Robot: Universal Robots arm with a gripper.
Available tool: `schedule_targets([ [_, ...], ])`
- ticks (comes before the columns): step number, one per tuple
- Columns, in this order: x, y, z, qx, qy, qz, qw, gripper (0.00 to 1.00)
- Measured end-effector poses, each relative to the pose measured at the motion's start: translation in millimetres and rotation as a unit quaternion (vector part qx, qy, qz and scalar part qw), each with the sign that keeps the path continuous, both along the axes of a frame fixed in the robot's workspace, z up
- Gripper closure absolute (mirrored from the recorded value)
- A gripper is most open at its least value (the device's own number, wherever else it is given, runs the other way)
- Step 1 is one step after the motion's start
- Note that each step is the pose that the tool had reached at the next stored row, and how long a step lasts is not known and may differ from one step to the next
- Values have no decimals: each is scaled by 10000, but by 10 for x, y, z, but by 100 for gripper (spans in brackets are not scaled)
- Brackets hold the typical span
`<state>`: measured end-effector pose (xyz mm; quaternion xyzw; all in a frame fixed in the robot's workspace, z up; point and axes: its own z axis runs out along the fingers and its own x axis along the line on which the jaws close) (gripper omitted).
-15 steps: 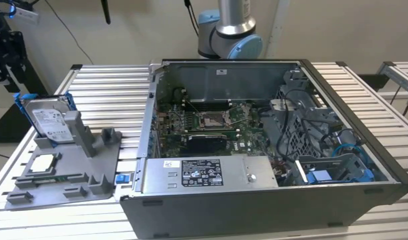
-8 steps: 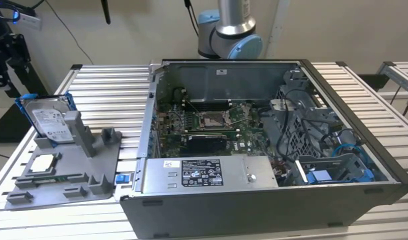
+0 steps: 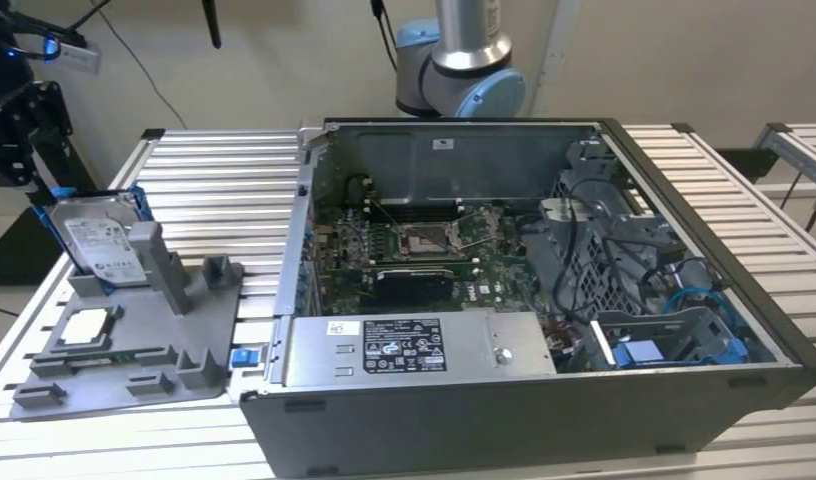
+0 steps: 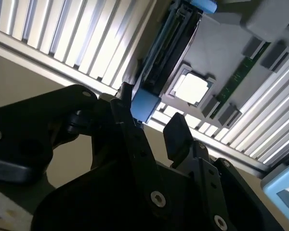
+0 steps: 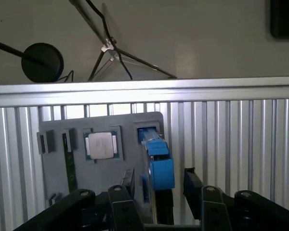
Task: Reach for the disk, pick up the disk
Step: 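Pick up the disk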
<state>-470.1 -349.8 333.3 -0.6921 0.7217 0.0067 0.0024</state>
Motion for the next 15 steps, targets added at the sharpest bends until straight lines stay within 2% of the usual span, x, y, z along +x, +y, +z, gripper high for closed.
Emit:
schedule_targets([
  [15,14,0,-255,0,1,190,9998,0],
])
